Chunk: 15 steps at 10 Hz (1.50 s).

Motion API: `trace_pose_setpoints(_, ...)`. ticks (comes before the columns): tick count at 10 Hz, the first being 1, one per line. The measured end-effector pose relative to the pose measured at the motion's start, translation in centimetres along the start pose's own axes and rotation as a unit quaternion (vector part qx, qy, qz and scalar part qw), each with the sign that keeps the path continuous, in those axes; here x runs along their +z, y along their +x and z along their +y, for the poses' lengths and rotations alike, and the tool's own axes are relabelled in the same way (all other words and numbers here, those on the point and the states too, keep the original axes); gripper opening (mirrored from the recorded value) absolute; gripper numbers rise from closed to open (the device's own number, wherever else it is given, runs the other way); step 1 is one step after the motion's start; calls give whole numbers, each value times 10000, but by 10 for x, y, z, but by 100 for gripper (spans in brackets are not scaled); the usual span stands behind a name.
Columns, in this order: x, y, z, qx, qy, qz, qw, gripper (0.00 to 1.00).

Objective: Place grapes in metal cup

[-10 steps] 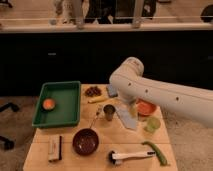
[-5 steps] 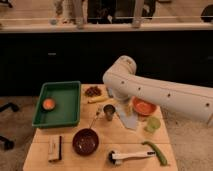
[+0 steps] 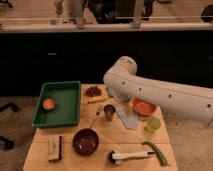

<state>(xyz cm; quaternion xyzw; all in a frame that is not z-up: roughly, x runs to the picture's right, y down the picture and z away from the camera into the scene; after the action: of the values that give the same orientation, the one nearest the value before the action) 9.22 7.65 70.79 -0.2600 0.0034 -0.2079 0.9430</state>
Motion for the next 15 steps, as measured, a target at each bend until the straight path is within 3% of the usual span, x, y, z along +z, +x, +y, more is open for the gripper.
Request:
trace_pose_setpoints(2,-3,-11,-20,19,102,-19,9999,80)
trace_pose_setpoints(6,-1,-50,-85,-43,88,-31,9999,80)
trace_pose_setpoints(8,7,-58,-108,-27,111,7,9999,80)
trace_pose_setpoints(15,52,-57,-138,486,162,117,9986,80)
